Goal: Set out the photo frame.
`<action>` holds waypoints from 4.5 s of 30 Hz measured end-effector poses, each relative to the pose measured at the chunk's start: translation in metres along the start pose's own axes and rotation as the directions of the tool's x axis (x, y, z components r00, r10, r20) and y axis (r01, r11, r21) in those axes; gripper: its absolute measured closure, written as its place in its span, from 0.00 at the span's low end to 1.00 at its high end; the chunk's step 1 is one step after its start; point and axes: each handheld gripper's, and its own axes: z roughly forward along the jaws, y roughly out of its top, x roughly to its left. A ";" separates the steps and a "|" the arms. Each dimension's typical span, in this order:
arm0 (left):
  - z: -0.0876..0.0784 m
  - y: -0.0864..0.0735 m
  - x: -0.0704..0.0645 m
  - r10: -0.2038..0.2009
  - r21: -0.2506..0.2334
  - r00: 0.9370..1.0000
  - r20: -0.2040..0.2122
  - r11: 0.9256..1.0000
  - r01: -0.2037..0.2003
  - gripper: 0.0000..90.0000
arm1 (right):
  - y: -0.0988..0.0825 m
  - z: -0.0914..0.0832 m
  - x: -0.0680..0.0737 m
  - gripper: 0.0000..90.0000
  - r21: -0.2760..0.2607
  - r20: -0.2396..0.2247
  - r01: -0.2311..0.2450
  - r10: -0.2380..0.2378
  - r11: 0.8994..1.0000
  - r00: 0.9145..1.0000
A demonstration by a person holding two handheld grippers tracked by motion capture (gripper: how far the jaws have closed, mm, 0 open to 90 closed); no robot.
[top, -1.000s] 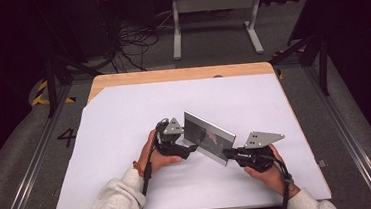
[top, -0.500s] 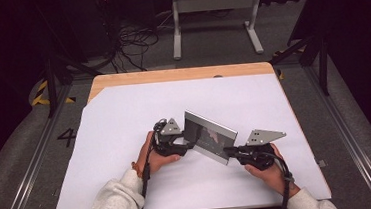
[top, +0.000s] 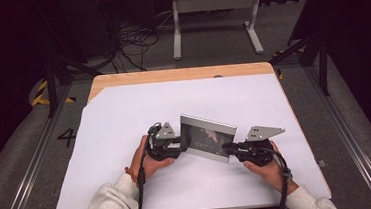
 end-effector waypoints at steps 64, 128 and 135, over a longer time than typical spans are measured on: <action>-0.028 -0.024 -0.015 0.039 0.040 0.992 -0.116 0.999 -0.034 0.79 | 0.005 0.014 0.012 0.82 0.036 0.101 0.040 -0.043 0.999 0.994; -0.071 -0.042 -0.022 0.031 -0.039 0.981 -0.189 0.998 -0.039 0.68 | 0.001 -0.031 0.012 0.70 0.087 0.191 0.177 -0.190 0.980 0.963; -0.082 -0.052 -0.027 0.039 -0.047 0.980 -0.196 0.998 -0.049 0.59 | -0.010 -0.042 0.010 0.59 0.114 0.216 0.186 -0.207 0.976 0.954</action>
